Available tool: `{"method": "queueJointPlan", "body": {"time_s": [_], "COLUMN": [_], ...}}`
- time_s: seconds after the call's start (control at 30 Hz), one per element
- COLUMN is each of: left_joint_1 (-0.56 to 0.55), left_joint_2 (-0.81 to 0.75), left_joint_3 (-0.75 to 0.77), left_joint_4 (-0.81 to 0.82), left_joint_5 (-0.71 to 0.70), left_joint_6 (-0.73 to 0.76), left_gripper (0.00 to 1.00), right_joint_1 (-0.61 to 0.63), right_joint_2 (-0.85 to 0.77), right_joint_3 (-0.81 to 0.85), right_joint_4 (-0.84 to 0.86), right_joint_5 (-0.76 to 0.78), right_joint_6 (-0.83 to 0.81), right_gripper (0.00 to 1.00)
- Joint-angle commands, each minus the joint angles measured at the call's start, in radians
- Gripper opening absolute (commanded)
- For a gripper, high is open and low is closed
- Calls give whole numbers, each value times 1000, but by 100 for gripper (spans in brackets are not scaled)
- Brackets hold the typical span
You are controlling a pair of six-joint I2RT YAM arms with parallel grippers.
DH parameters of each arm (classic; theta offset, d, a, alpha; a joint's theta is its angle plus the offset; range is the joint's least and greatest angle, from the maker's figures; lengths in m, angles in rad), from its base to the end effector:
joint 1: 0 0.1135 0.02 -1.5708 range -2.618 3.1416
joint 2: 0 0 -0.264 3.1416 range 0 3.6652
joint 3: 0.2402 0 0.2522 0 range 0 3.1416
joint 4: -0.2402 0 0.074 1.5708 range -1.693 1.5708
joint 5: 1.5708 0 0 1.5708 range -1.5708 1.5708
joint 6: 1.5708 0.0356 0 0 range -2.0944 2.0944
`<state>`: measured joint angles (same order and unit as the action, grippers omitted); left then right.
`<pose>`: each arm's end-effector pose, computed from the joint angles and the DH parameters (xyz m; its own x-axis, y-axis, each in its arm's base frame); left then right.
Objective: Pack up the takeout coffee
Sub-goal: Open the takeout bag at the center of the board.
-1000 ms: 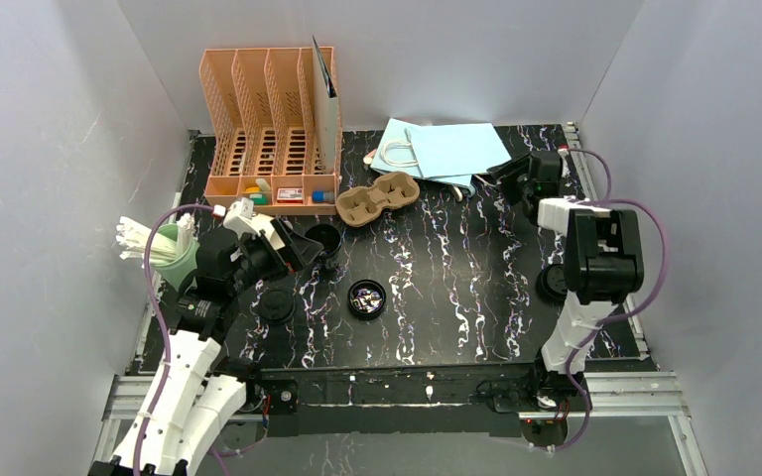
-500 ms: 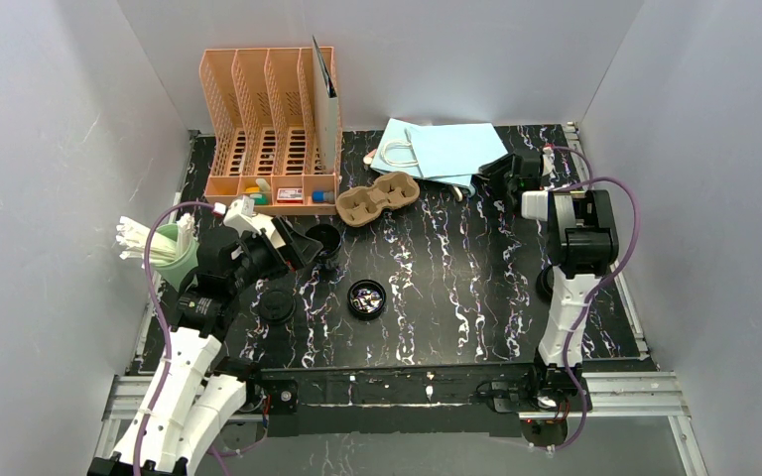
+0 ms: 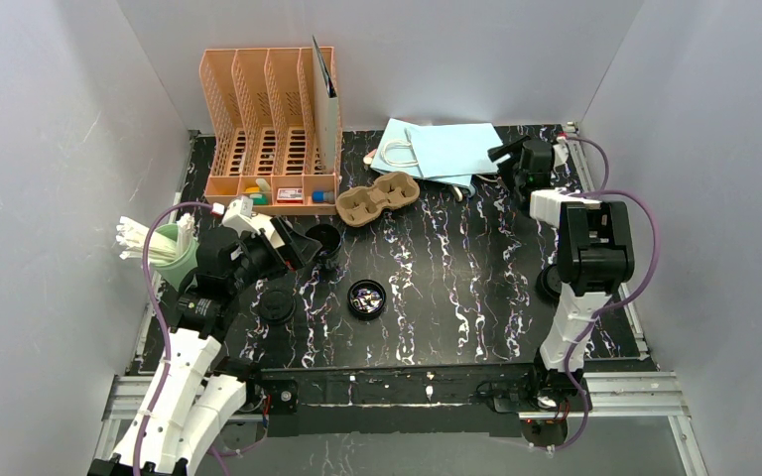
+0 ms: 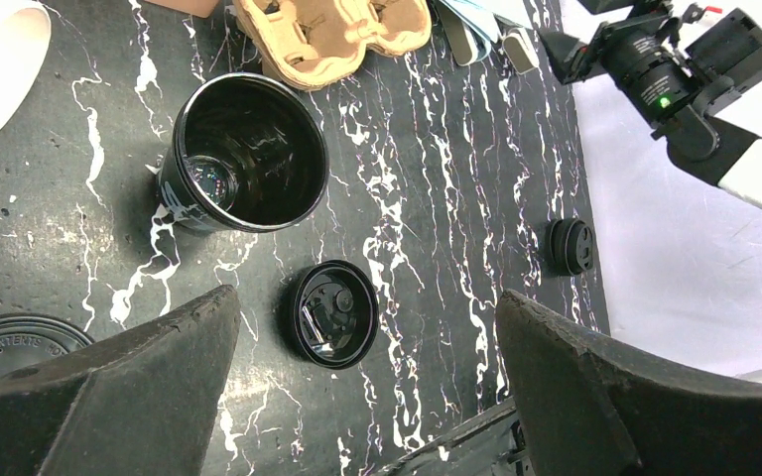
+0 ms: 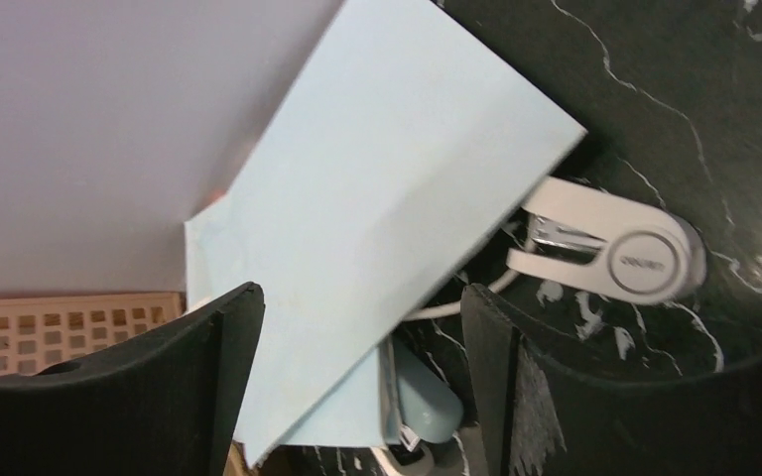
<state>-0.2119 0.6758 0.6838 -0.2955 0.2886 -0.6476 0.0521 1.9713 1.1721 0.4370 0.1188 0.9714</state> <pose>0.1564 -0.0440 0.3099 -0.5037 -0.4832 -0.7161 0.2064 0.7376 -0.6429 0.4386 0.0186 0.1841 -0.1509 0.8131 -0.5622 0.3254 0.5779 0.7484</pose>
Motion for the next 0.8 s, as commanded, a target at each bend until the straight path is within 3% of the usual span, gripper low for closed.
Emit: {"method": "queueJointPlan", "body": {"time_s": [0.0,0.6,0.77], "left_joint_1": [2,2,2], "left_joint_2": [-14,-27,-14], "left_joint_3": [21,26,39], "left_joint_4": [-11,-27,-32], "left_joint_5": [-3,-18,-24], "left_joint_6": [-1,19,33], "left_gripper": [98,98,98], "right_joint_1": [-1,72,74], "right_joint_2": [0,149,173], "right_joint_3": [78,190,216], "right_joint_4": [-11,-59,-37], "right_joint_5": [-14,46,54], "right_joint_6": [-16,77,79], "right_gripper": [78,77,66]}}
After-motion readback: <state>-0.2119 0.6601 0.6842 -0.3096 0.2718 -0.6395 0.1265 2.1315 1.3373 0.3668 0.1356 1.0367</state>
